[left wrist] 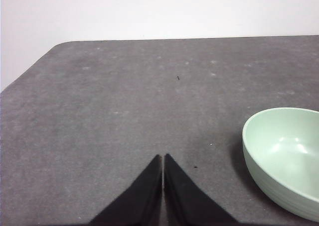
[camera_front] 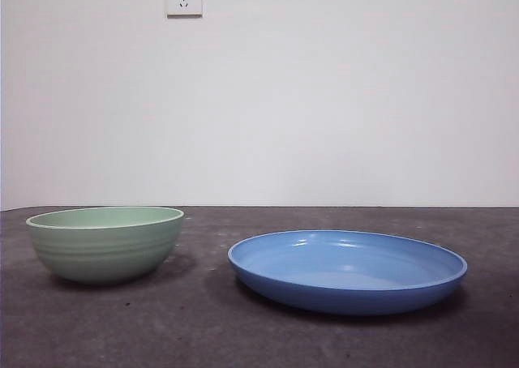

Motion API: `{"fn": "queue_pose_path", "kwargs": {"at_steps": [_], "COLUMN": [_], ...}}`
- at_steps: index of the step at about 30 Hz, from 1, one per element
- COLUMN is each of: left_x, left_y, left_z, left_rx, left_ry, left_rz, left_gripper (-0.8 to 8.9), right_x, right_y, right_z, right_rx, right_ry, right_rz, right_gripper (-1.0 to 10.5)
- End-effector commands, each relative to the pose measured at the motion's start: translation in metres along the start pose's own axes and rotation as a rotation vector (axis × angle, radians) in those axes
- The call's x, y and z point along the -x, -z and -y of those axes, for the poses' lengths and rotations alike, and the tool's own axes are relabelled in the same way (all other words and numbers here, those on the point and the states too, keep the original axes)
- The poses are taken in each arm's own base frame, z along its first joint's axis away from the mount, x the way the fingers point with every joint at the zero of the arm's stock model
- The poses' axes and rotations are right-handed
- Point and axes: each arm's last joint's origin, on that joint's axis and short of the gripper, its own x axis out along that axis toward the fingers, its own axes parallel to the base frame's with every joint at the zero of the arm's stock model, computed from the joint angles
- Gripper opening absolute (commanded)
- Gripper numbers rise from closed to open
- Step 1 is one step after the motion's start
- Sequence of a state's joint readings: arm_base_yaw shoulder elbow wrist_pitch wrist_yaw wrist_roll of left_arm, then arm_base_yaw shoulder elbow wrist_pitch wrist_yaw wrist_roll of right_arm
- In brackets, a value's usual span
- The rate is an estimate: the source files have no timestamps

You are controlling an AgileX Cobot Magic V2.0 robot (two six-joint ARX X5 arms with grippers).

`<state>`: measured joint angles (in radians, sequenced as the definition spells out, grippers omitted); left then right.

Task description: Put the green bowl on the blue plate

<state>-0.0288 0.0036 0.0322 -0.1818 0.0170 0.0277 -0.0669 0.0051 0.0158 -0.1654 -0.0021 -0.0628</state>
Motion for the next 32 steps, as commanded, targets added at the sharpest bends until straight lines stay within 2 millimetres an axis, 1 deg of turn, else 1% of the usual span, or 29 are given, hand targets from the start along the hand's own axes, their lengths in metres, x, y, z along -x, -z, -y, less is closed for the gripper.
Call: {"fn": "queue_pose_path", "kwargs": {"at_steps": [1, 9, 15, 18, 23, 26, 32], "left_x": [-0.002, -0.002, -0.002, -0.001, 0.006, 0.012, 0.020], "left_y": [0.007, 0.007, 0.006, 0.002, -0.021, -0.038, -0.080], "left_z": [0.000, 0.000, 0.000, 0.000, 0.000, -0.001, 0.000], "left_rx": [-0.005, -0.002, 0.048, 0.060, 0.148, 0.198, 0.204], "left_ry": [-0.002, -0.002, -0.002, -0.002, 0.002, 0.010, 0.032], "left_rz": [-0.025, -0.025, -0.019, -0.006, 0.065, 0.108, 0.144], "left_gripper": [0.08, 0.08, 0.08, 0.09, 0.09, 0.09, 0.09], "right_x": [0.000, 0.000, 0.000, 0.001, 0.006, 0.011, 0.027], "right_y": [0.000, 0.000, -0.001, -0.004, -0.018, -0.032, -0.067], "right_z": [0.000, 0.000, -0.001, -0.001, -0.001, 0.000, 0.001], "right_rx": [-0.015, -0.088, -0.143, -0.174, -0.236, -0.287, -0.345], "right_ry": [0.003, 0.000, -0.031, -0.036, -0.070, -0.089, -0.123], "right_rz": [0.009, 0.009, 0.021, 0.029, 0.068, 0.105, 0.157], "right_gripper": [0.2, 0.1, 0.1, 0.1, 0.1, 0.1, 0.1]}}
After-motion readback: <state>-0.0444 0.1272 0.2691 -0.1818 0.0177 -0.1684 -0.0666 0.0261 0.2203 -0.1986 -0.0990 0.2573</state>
